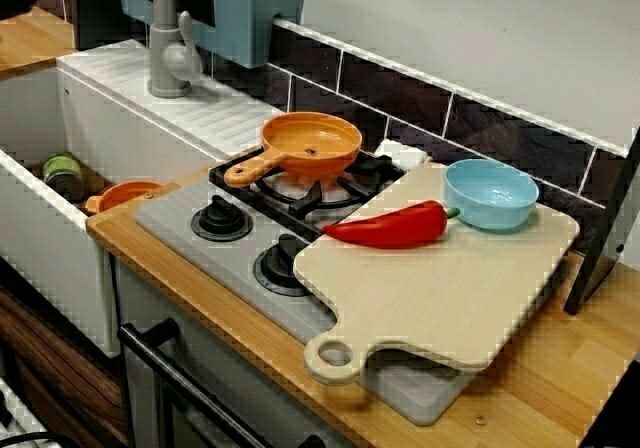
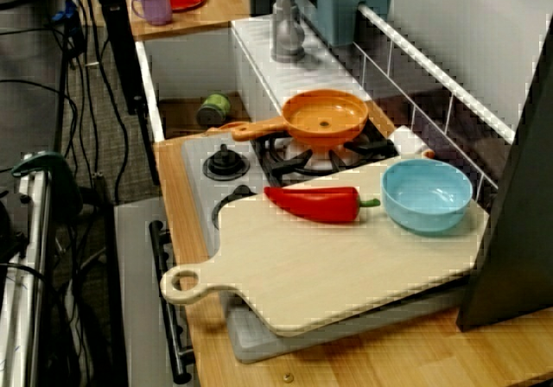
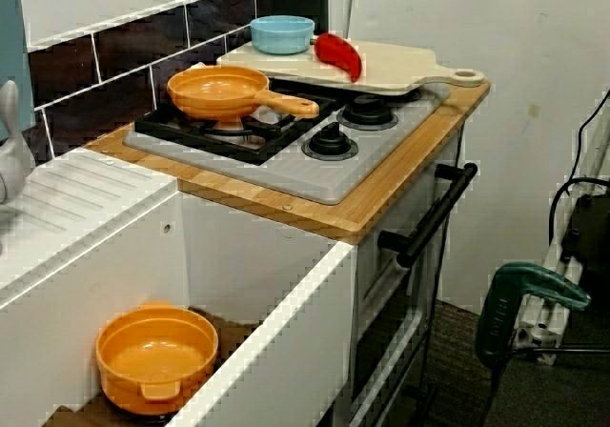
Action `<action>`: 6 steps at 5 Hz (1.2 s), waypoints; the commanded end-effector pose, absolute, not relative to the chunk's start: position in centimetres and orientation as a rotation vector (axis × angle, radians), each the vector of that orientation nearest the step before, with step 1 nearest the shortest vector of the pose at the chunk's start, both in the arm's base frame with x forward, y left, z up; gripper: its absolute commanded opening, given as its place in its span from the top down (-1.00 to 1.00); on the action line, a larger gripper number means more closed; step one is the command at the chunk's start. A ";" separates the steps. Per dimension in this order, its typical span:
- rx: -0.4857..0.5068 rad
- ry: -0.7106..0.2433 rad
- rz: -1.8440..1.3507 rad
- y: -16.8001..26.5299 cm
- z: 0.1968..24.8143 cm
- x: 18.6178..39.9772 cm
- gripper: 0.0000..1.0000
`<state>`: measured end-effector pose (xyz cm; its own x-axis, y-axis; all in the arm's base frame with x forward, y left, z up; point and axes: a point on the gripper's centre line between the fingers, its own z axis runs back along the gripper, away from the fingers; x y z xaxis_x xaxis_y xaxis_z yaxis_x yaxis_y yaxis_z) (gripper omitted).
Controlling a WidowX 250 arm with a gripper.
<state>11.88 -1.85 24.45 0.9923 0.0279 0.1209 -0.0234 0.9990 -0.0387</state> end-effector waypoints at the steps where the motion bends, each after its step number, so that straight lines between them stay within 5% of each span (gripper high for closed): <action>1: -0.037 -0.122 0.026 -1.9 24.4 11.9 -1.00; 2: 0.007 -0.276 -0.048 -3.8 23.8 12.6 -1.00; 3: -0.050 -0.338 -0.039 -4.7 24.3 13.7 -1.00; 6: -0.042 -0.209 -0.071 -9.4 19.4 19.2 -1.00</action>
